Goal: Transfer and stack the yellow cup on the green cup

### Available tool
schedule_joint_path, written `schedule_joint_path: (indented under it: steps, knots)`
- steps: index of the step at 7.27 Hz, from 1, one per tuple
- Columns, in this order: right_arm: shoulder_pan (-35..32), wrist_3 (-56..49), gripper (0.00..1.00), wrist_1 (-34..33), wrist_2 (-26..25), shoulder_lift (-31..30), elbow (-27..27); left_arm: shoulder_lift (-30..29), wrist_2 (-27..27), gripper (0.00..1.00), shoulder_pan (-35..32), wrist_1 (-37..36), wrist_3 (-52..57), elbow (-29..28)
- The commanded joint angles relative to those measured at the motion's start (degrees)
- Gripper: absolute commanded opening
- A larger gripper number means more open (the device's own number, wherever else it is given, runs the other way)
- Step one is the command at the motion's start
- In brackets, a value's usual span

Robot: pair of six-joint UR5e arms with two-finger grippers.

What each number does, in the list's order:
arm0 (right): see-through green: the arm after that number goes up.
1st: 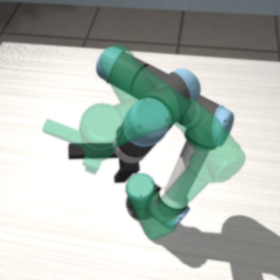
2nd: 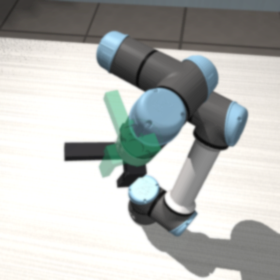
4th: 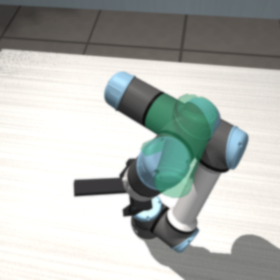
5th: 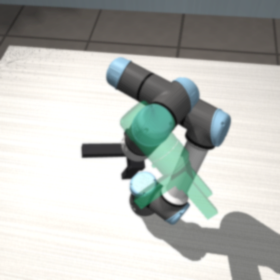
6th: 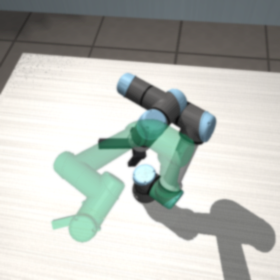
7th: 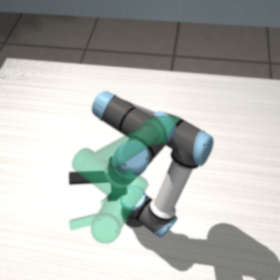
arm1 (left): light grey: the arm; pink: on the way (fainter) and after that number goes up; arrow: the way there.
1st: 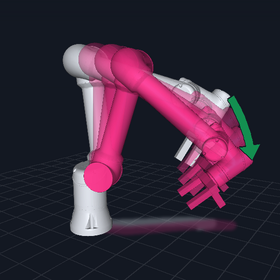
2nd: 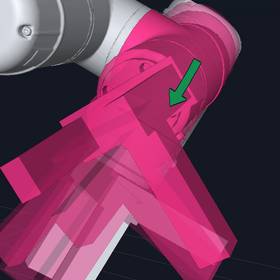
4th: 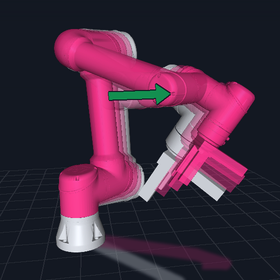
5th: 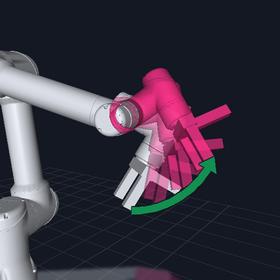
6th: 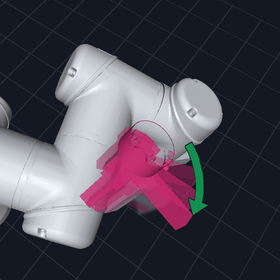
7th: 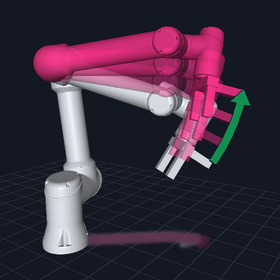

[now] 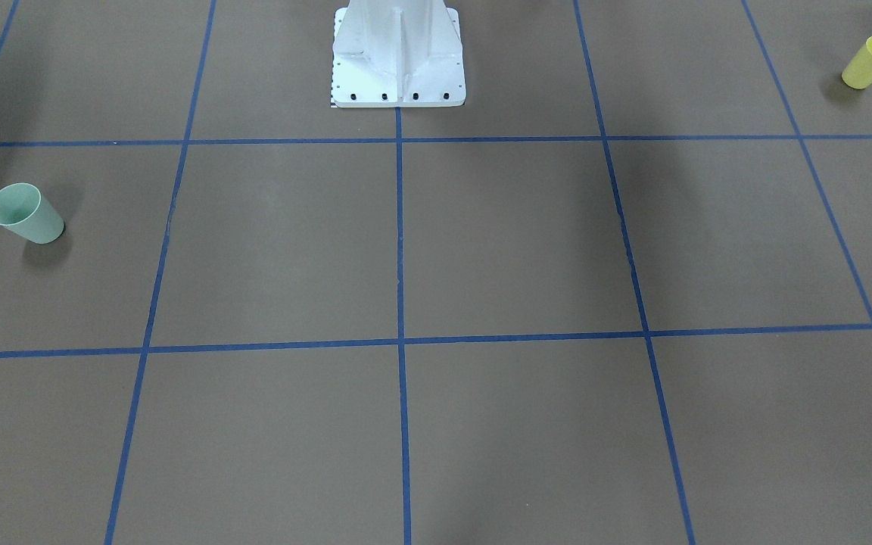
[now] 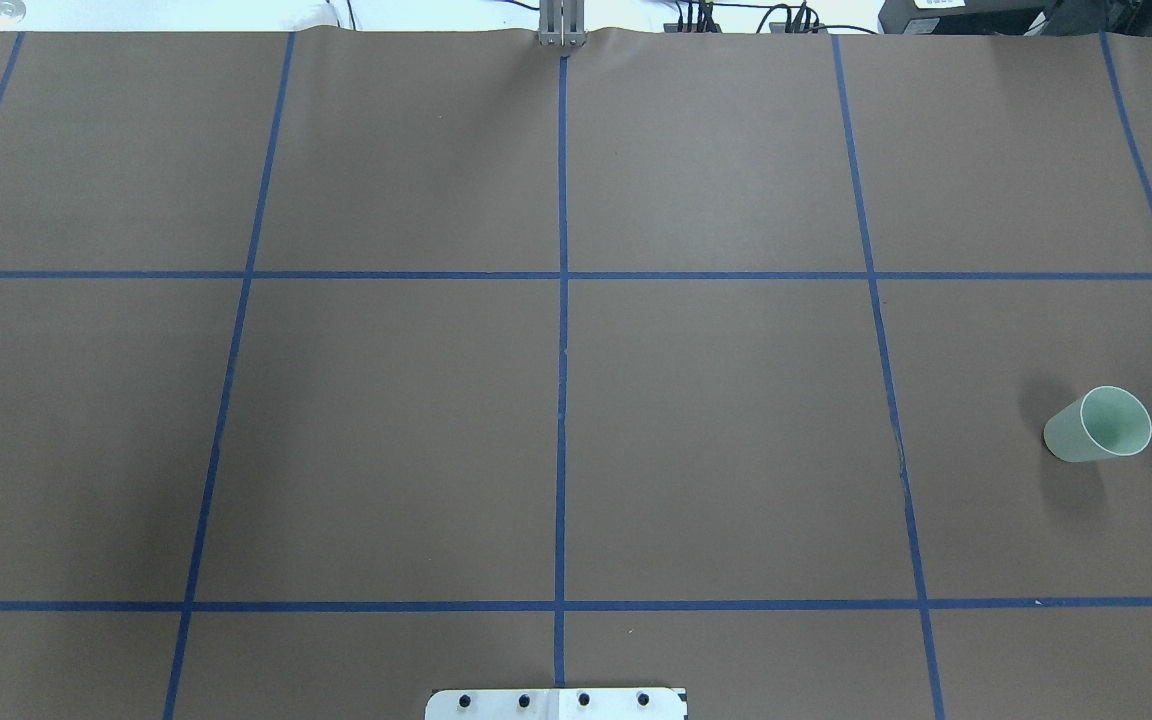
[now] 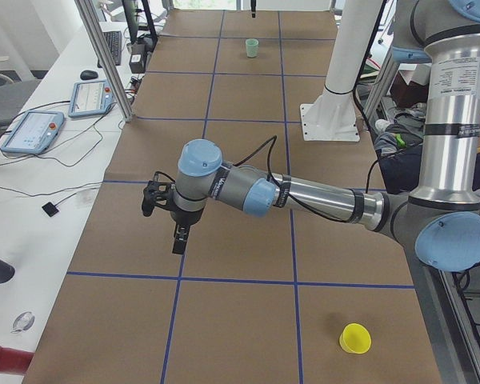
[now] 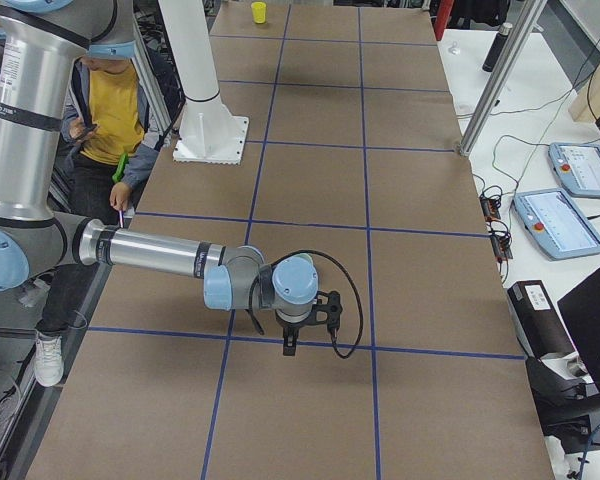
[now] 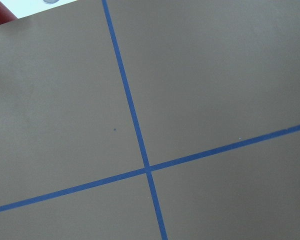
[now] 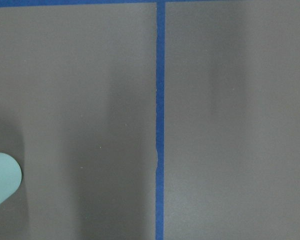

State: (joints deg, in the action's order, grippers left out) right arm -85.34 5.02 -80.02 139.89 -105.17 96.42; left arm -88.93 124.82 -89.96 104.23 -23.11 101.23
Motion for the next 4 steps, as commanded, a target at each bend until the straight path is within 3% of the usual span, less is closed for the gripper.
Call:
schedule_joint_path:
  steps: [1,3,4]
  knots:
    - [0.00,-0.01,1.00,0.04,0.30,-0.04,-0.70,3.40,-15.49,1.00,4.77,5.62,-21.45,0.37]
    - [0.00,-0.01,1.00,0.04,0.21,-0.04,-1.41,3.85,-29.04,1.00,13.98,3.11,-36.85,0.37]
    - [0.00,-0.01,1.00,0.12,0.29,-0.04,-2.28,3.85,-35.19,1.00,17.07,-2.05,-43.44,0.37]
